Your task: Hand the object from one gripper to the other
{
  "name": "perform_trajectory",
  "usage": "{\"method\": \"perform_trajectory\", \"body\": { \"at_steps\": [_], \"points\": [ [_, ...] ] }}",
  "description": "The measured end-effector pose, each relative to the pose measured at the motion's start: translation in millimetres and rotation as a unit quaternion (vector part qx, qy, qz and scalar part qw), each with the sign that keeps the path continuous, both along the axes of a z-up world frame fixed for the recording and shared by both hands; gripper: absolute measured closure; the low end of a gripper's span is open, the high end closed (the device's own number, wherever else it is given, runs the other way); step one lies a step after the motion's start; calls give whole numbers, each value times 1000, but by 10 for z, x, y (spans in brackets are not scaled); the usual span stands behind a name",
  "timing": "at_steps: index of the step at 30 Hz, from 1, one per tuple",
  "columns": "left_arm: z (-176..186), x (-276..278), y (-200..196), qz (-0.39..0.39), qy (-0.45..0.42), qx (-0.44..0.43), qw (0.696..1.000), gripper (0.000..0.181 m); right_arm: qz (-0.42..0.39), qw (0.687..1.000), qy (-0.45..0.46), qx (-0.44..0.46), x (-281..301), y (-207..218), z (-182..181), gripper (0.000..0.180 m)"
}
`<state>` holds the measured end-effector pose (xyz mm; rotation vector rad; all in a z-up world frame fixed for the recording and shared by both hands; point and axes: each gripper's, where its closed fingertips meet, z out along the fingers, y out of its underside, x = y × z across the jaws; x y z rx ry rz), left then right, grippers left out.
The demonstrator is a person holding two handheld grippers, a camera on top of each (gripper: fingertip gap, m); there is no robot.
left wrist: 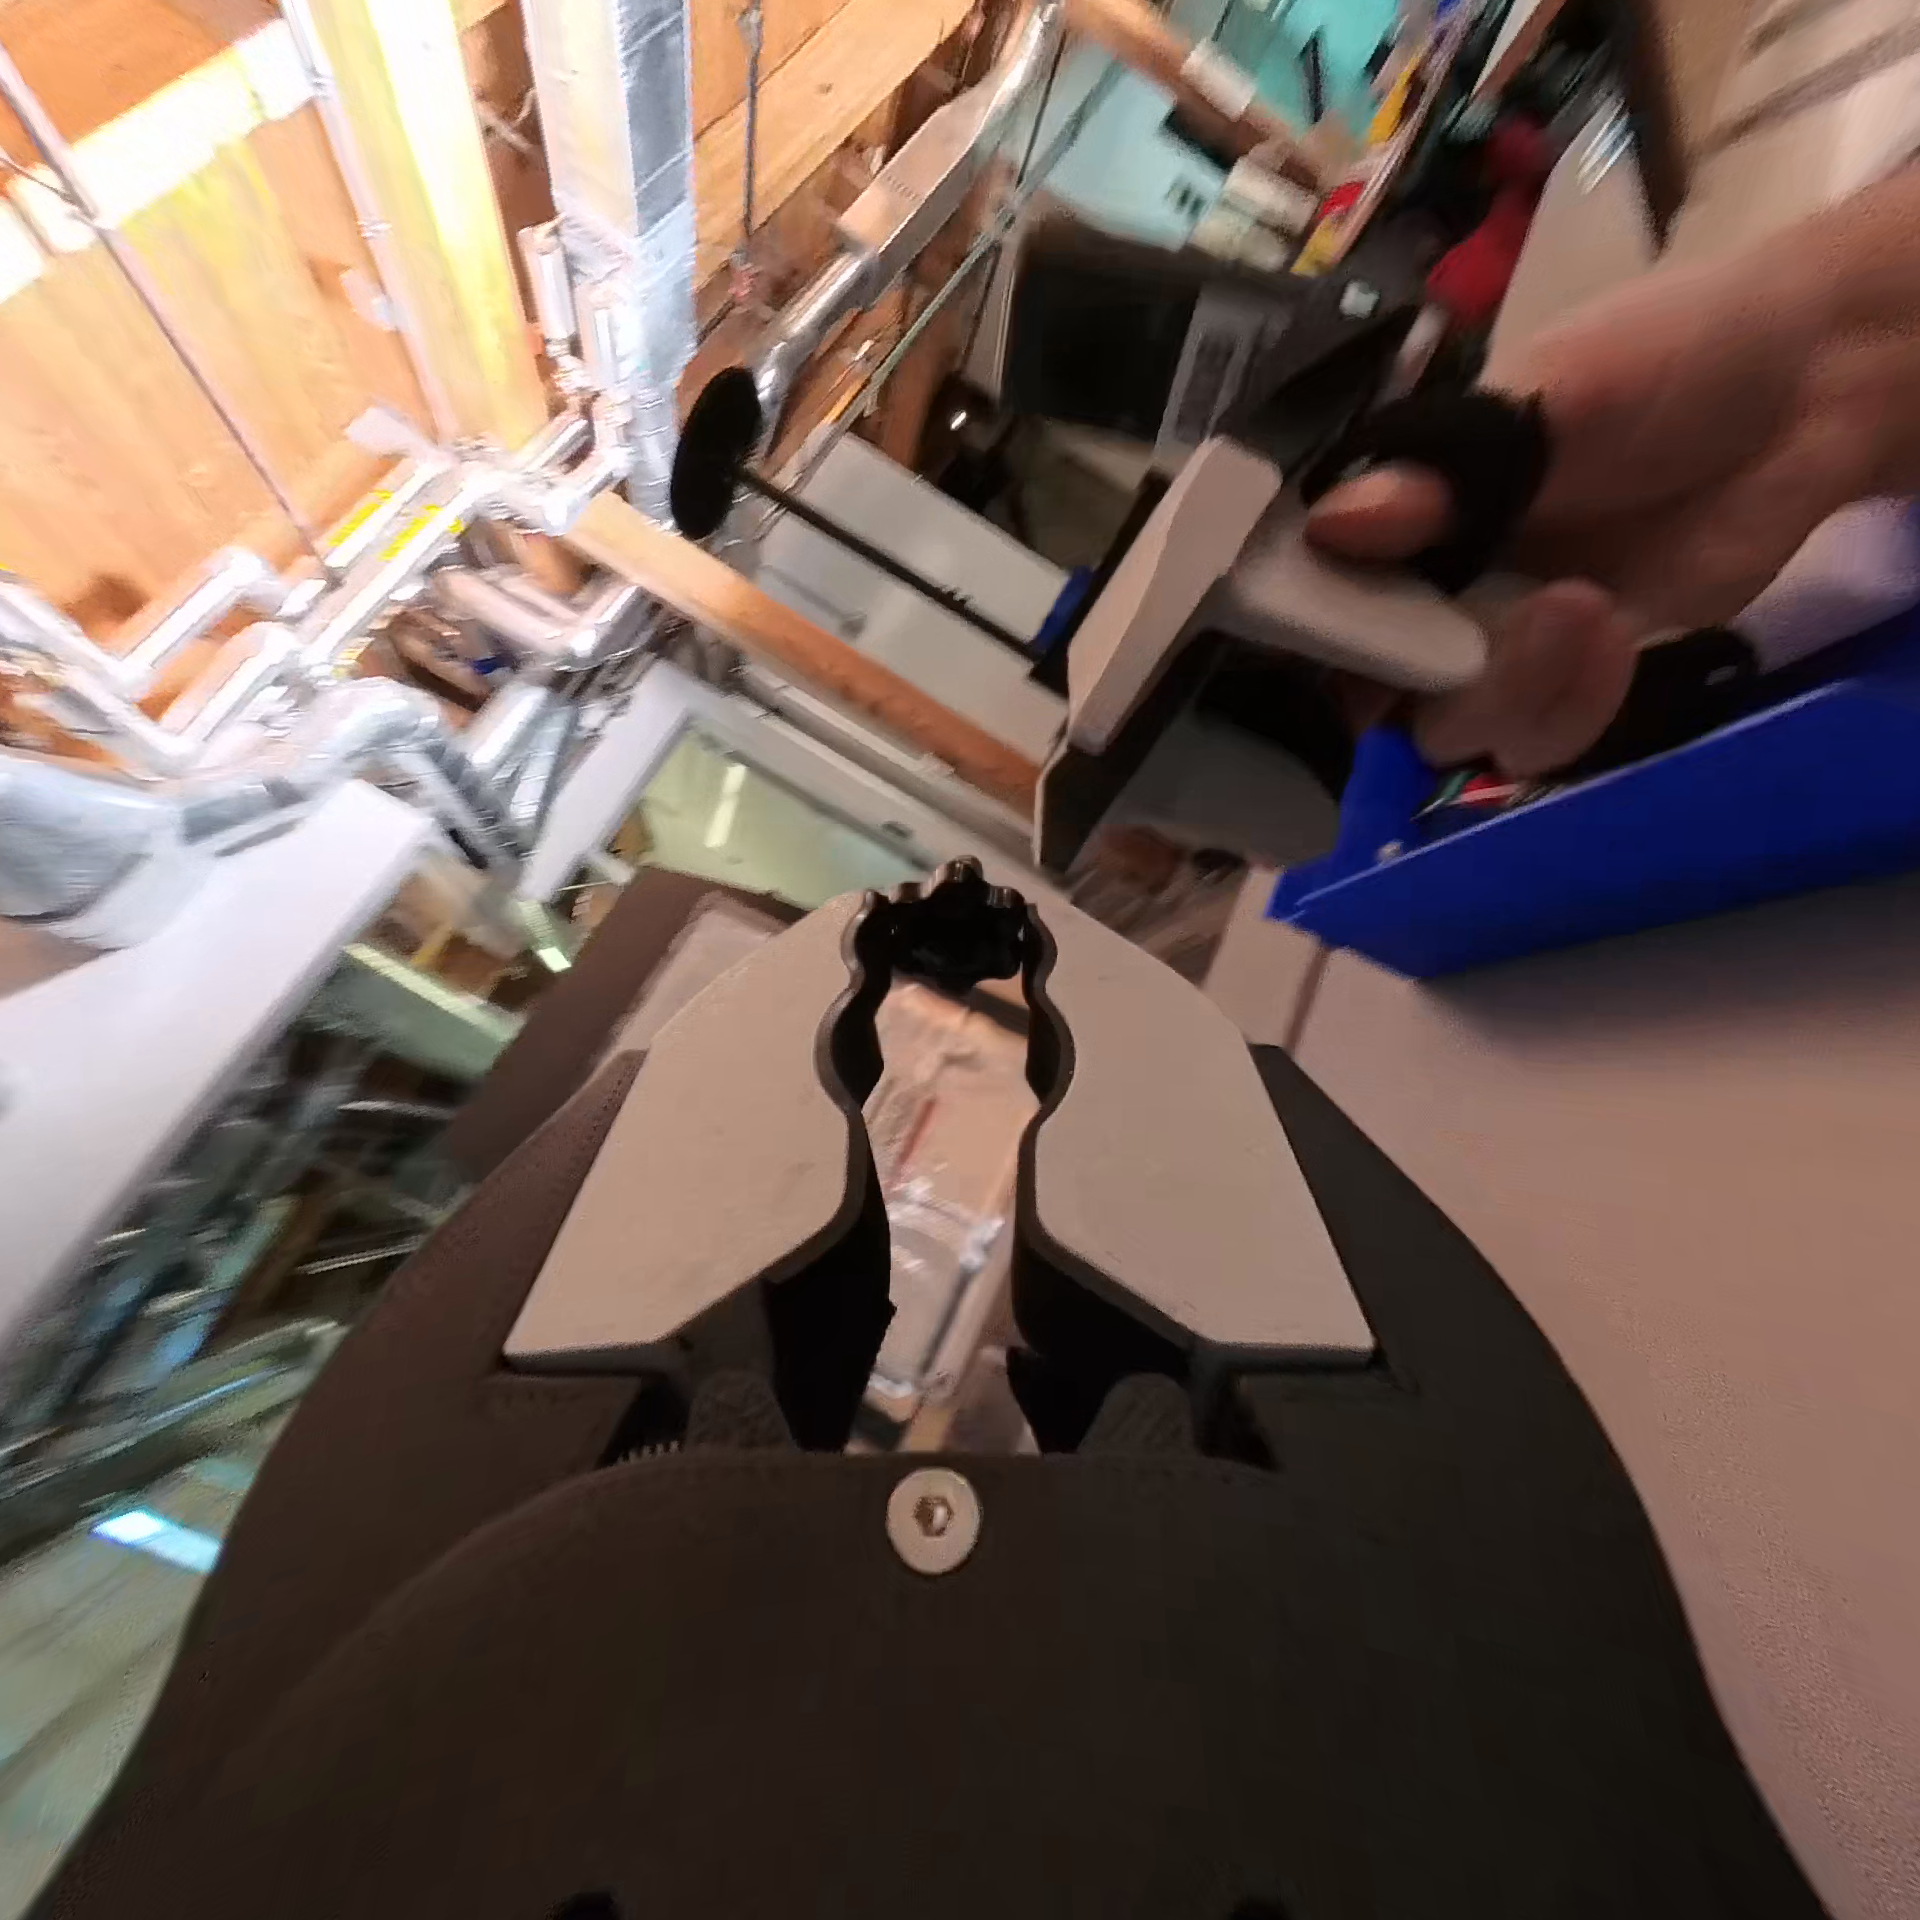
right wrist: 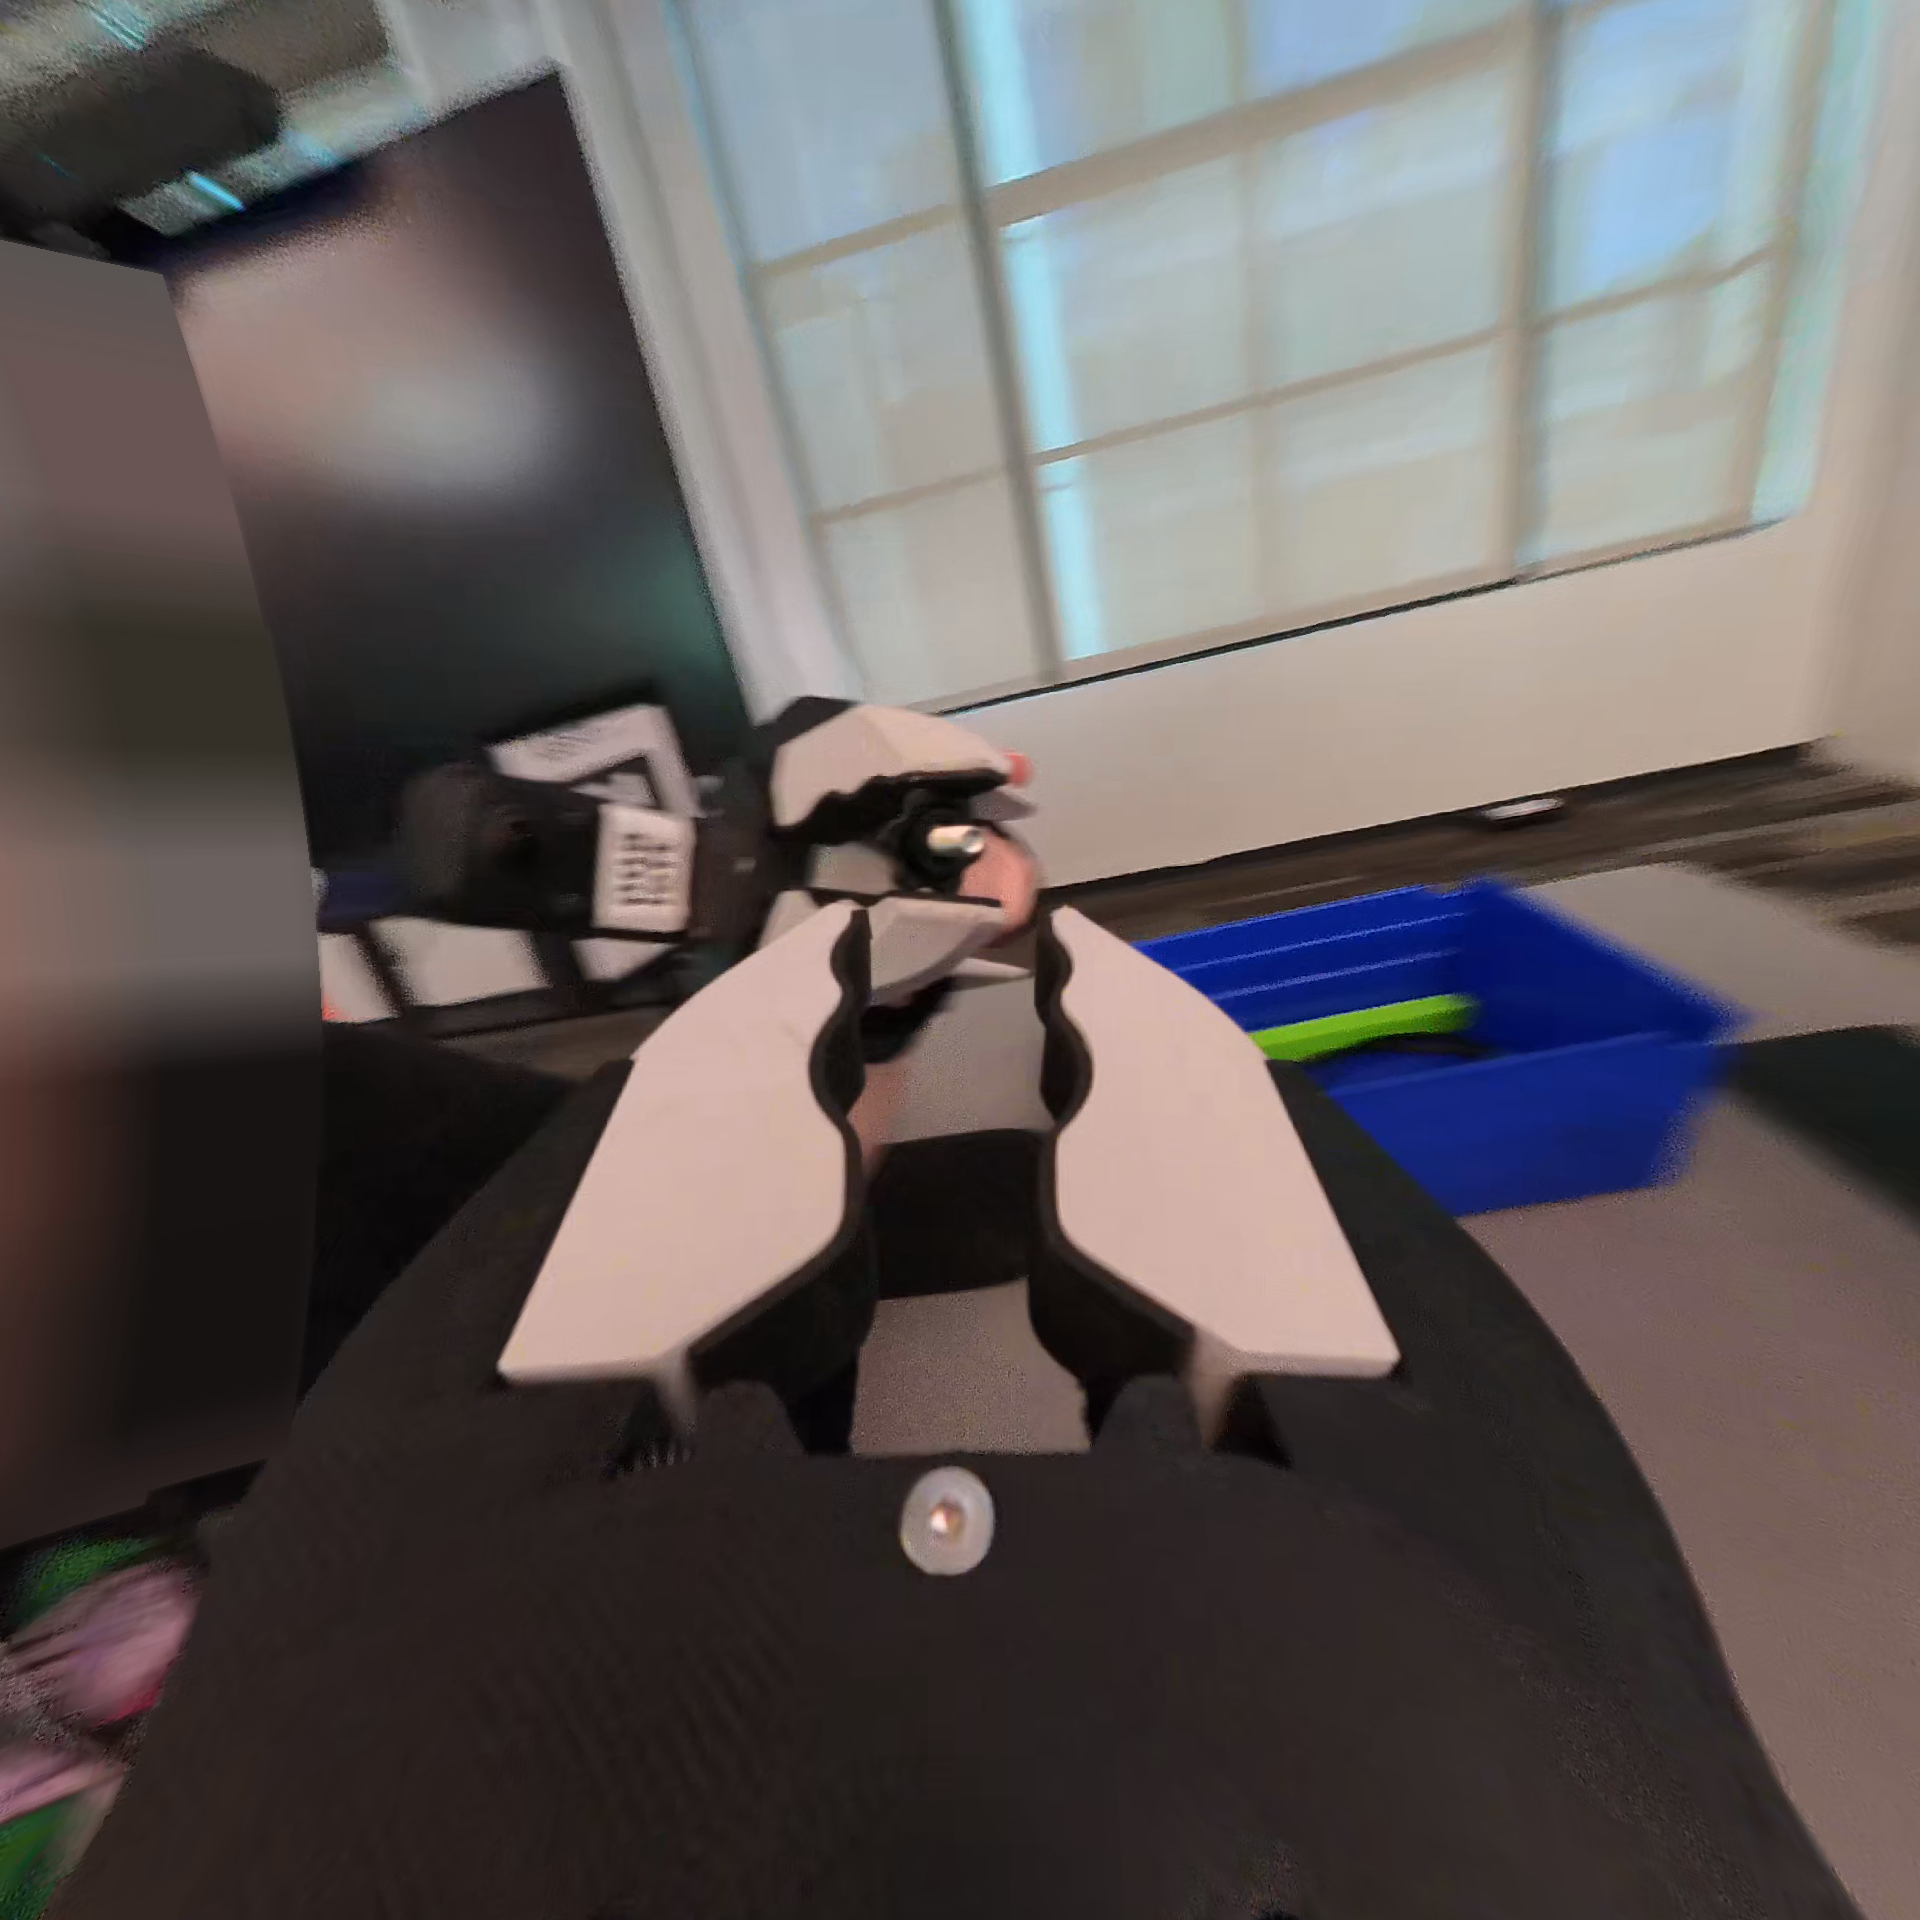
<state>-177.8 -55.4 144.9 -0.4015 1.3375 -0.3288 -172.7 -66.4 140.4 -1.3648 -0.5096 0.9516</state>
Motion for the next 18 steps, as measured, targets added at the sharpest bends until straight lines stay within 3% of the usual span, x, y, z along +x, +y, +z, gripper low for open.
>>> {"method": "perform_trajectory", "body": {
  "at_steps": [2,5,8,14,18],
  "points": [
    [69,1,116,60,-43,59,996,157,-123,988,-61,68,180,98,67,145],
    [155,-7,161,132,-115,159,972,158,-255,932,-156,207,198,21,243,144],
    [144,26,47,138,-154,192,959,158,-292,881,-251,275,-39,-64,248,145],
    [120,53,-170,132,-178,219,950,158,-307,876,-270,256,-199,-28,194,150],
    [118,53,-239,128,-177,223,950,157,-336,839,-327,276,-172,-15,169,154]
  ]
}}
